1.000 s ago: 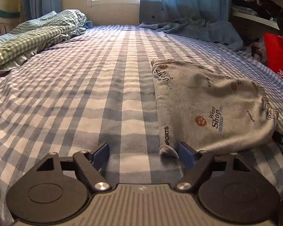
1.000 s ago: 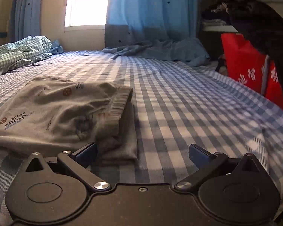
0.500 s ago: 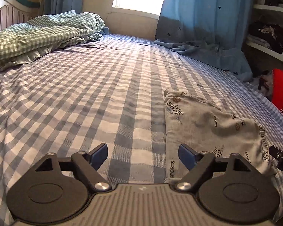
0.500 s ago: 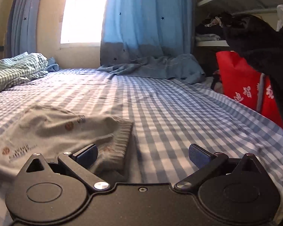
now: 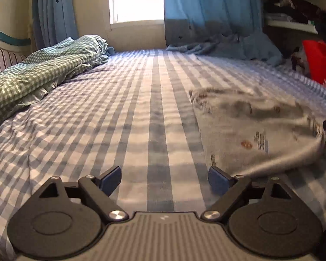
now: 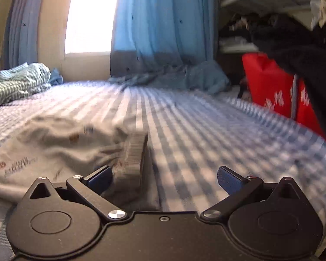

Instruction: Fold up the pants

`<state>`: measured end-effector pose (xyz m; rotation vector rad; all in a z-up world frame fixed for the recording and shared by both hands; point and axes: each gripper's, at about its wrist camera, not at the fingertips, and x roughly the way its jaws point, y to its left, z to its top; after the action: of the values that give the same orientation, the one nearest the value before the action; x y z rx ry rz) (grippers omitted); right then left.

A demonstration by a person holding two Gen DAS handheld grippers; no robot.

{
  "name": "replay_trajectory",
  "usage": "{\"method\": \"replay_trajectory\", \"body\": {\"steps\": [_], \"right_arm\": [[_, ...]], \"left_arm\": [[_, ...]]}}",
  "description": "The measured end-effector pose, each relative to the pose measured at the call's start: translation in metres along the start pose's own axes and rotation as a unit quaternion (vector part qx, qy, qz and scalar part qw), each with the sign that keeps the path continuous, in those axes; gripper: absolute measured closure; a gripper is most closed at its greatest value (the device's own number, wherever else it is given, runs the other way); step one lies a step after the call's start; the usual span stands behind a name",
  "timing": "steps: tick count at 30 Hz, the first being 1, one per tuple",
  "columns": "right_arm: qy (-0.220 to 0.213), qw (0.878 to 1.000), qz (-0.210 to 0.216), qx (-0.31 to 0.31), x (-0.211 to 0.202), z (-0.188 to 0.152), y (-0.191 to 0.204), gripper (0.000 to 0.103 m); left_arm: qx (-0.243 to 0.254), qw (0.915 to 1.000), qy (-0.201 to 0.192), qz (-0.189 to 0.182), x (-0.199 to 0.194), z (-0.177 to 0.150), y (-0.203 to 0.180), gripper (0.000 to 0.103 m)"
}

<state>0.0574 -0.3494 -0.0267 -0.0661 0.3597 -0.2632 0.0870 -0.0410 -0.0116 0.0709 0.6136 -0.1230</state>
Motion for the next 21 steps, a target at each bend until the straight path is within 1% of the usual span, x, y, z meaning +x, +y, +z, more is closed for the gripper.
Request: {"method": "replay_trajectory", "body": {"steps": [1,3,6,7,8,11,12,13,14,15,17,19,21], "right_arm": [[-0.012,1.000,-0.005,-0.006,0.003,0.009,0.001,0.001],[-0.014,1.000,-0.004,-0.016,0.019,0.023,0.005,0.001],[-0.002,0.999,0.006,-0.047,0.060,0.037,0.016,0.001],[0.002,0.998,0.005,-0.059,0.071,0.038,0.019,0.001],[0.012,0.997,-0.002,-0.077,0.085,0.038,0.023,0.001],[0.046,0.989,-0.030,-0.137,0.116,0.025,0.031,0.001],[0.064,0.987,-0.029,-0.145,0.124,0.020,0.029,0.001],[0.078,0.988,-0.017,-0.133,0.129,0.019,0.025,0.001],[0.081,0.990,-0.010,-0.118,0.130,0.021,0.020,0.001],[0.082,0.991,-0.006,-0.105,0.131,0.021,0.015,0.001],[0.103,0.992,0.008,-0.079,0.138,0.019,0.007,0.001],[0.113,0.992,0.018,-0.060,0.142,0.020,0.002,0.001],[0.112,0.992,0.022,-0.053,0.141,0.019,0.000,0.001]], "left_arm": [[-0.012,0.9998,-0.013,-0.003,0.002,0.012,0.001,0.004],[-0.022,0.9993,-0.028,-0.009,0.016,0.041,-0.004,0.003],[-0.003,0.9984,-0.057,-0.002,0.053,0.079,-0.024,0.003],[0.011,0.9980,-0.061,0.005,0.070,0.088,-0.033,0.003],[0.026,0.9979,-0.058,0.013,0.089,0.093,-0.041,0.003],[0.053,0.9981,-0.017,0.028,0.143,0.095,-0.056,0.004],[0.057,0.9975,-0.001,0.041,0.159,0.092,-0.058,0.004],[0.054,0.9970,0.014,0.055,0.175,0.087,-0.058,0.001],[0.043,0.9975,0.020,0.053,0.184,0.081,-0.054,0.000],[0.020,0.9988,0.023,0.037,0.187,0.079,-0.047,0.000],[-0.027,0.9990,0.031,0.017,0.189,0.080,-0.031,0.000],[-0.048,0.9981,0.039,-0.001,0.192,0.077,-0.021,0.000],[-0.044,0.9983,0.037,0.000,0.190,0.076,-0.017,0.000]]}}
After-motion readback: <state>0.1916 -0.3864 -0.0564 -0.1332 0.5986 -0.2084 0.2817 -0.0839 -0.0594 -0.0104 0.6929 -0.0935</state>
